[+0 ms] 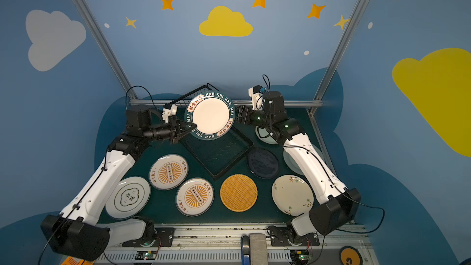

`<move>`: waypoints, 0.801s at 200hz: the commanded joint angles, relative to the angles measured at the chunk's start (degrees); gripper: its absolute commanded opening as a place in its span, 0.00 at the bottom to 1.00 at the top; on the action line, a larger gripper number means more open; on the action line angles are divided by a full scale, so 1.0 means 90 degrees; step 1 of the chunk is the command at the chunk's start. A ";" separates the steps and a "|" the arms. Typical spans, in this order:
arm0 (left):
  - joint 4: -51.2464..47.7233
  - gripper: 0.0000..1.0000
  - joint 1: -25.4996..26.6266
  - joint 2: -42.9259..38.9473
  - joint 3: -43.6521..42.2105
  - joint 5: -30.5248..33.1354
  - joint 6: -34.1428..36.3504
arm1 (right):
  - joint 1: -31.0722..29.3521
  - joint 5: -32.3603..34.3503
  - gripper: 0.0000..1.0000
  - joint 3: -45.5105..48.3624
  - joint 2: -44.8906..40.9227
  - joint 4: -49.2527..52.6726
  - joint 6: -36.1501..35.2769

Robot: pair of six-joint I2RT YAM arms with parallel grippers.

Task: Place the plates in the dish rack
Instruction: 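Lift the plate over the rack with the left gripper while the right gripper reaches it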

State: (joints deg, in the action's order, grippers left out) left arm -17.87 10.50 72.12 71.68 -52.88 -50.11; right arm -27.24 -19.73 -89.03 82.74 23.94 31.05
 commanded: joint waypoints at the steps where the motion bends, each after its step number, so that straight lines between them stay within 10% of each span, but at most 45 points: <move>1: 0.0102 0.04 -0.0115 -0.0059 0.0120 0.0046 0.0169 | 0.0363 0.0567 0.73 0.0373 -0.0584 -0.0160 0.0262; 84: 0.0108 0.04 0.0053 0.0137 0.0268 -0.0124 0.0265 | -0.0146 -0.0161 0.80 -0.0238 -0.0203 -0.0213 -0.0306; 160: -0.0035 0.04 0.0122 0.0127 0.0345 -0.0218 0.0360 | -0.0225 -0.0348 0.46 -0.0898 0.0400 0.0229 -0.0525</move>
State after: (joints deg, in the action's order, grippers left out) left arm -20.03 11.42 74.15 72.20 -52.49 -48.53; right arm -28.77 -21.26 -94.74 86.28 24.84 27.11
